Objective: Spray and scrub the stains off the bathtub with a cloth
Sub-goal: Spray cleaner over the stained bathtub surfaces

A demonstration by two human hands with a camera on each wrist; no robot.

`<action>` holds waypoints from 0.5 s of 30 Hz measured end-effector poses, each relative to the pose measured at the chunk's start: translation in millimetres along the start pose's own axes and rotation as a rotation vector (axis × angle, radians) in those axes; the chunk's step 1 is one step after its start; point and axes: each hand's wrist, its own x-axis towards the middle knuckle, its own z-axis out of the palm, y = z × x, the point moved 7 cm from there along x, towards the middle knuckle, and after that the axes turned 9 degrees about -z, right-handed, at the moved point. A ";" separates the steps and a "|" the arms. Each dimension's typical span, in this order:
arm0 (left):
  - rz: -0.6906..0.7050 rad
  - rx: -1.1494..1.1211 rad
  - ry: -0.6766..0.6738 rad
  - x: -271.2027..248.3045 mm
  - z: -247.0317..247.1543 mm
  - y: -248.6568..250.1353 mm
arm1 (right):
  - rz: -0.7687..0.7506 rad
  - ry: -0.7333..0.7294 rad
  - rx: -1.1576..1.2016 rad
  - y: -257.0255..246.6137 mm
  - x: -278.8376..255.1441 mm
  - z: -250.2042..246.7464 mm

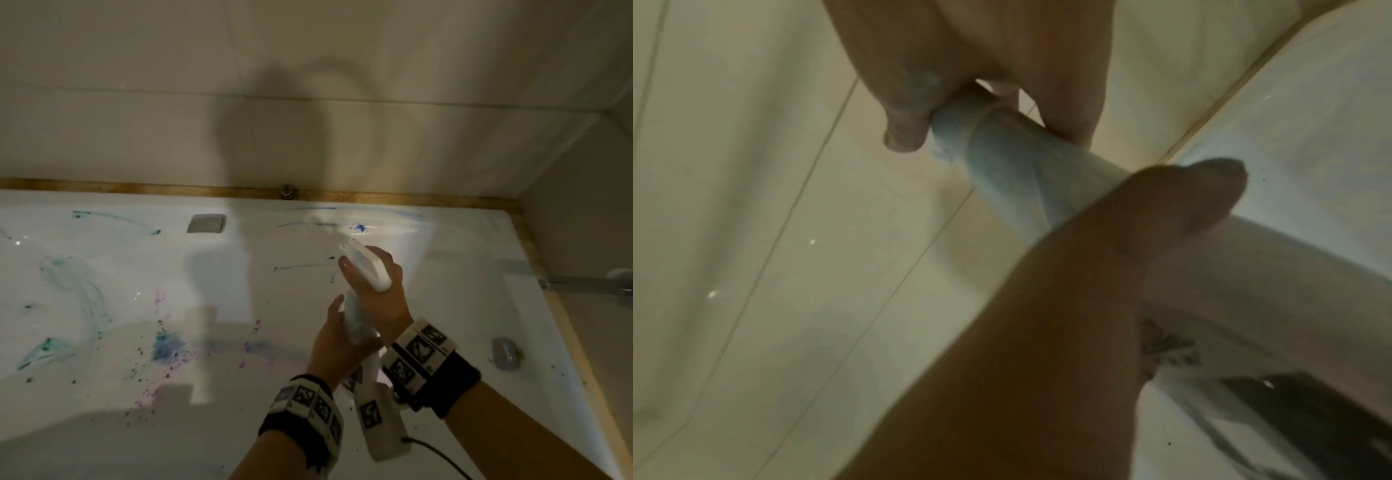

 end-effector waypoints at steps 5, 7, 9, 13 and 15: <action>0.003 -0.216 0.179 0.7 -19.5 -12.3 | 0.045 -0.295 -0.143 11.0 -7.4 -8.6; -0.075 -0.327 0.212 5.2 -32.5 -24.6 | 0.171 -0.403 -0.078 30.5 -17.8 -33.8; -0.095 -0.398 0.189 6.6 -39.9 -30.5 | 0.283 -0.649 -0.201 60.1 -41.7 -45.0; -0.033 -0.401 0.170 10.3 -37.7 -21.2 | 0.435 -1.038 -0.336 95.9 -94.5 -21.0; 0.003 -0.435 0.182 10.8 -34.4 -12.6 | 0.427 -0.973 -0.162 89.7 -99.2 -4.4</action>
